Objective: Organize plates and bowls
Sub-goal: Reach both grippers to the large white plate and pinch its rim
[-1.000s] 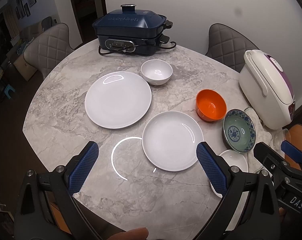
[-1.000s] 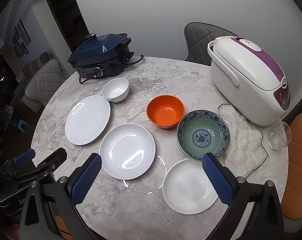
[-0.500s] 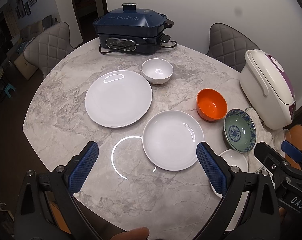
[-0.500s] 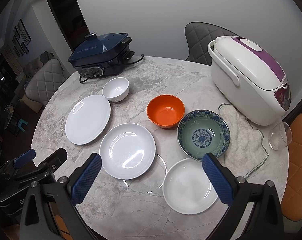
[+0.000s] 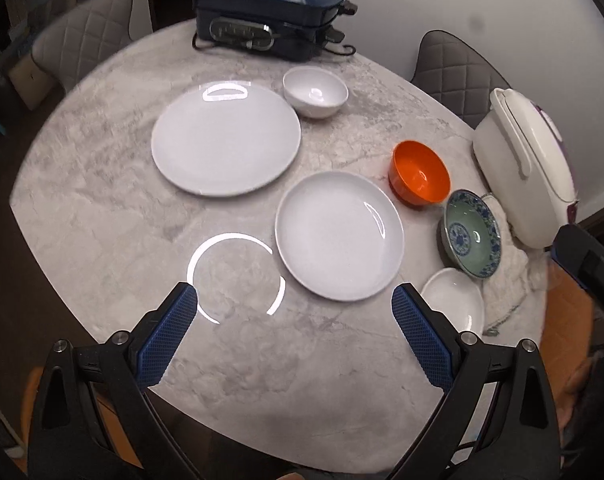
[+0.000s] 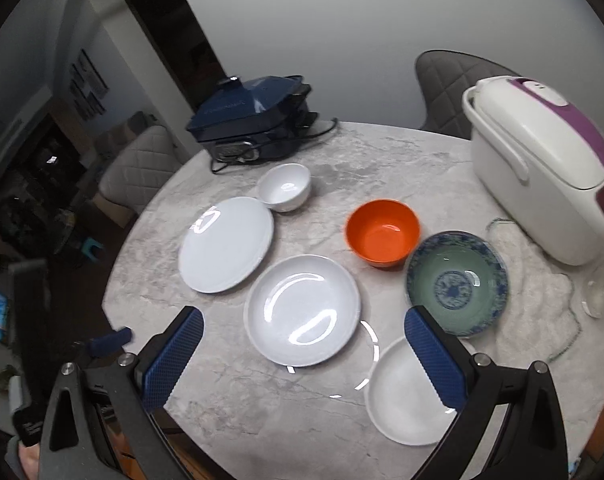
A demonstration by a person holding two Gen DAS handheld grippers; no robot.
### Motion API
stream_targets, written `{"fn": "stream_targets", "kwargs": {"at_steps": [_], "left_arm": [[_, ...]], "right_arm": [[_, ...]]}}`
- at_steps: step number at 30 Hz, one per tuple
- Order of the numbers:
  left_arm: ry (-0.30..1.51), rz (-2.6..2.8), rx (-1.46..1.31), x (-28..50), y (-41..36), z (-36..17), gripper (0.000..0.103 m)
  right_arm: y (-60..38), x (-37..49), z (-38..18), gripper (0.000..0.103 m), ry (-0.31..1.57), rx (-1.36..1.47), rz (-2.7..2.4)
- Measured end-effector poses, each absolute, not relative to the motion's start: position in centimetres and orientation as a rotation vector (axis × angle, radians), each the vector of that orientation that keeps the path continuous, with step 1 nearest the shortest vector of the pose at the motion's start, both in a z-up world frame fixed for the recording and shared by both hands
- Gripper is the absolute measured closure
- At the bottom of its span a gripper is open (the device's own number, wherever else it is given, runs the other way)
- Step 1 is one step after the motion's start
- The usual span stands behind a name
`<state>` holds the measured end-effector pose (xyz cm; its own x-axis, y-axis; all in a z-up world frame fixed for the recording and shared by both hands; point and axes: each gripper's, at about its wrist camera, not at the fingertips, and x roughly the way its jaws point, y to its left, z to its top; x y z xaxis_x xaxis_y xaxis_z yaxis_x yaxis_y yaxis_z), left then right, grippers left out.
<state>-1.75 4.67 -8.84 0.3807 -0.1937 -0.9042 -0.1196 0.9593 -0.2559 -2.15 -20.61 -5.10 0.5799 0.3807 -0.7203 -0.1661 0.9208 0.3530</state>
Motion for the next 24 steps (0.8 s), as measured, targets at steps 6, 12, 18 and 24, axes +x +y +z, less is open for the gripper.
{"fn": "stream_targets", "kwargs": {"at_steps": [6, 12, 18, 24], "left_arm": [[1.209, -0.098, -0.418, -3.9, 10.1, -13.1, 0.003], [1.349, -0.123, -0.418, 1.8, 16.4, -16.3, 0.002], [1.302, -0.152, -0.392, 12.4, 26.1, -18.4, 0.003], [1.301, -0.36, -0.24, 22.3, 30.1, -20.3, 0.004]], "right_arm": [[-19.1, -0.2, -7.7, 0.0, 0.932, 0.403, 0.503], [-16.6, 4.6, -9.4, 0.0, 0.943, 0.509, 0.515], [-11.7, 11.3, -12.6, 0.005, 1.01, 0.57, 0.496], [-8.6, 16.5, -17.0, 0.023, 1.11, 0.6, 0.46]]}}
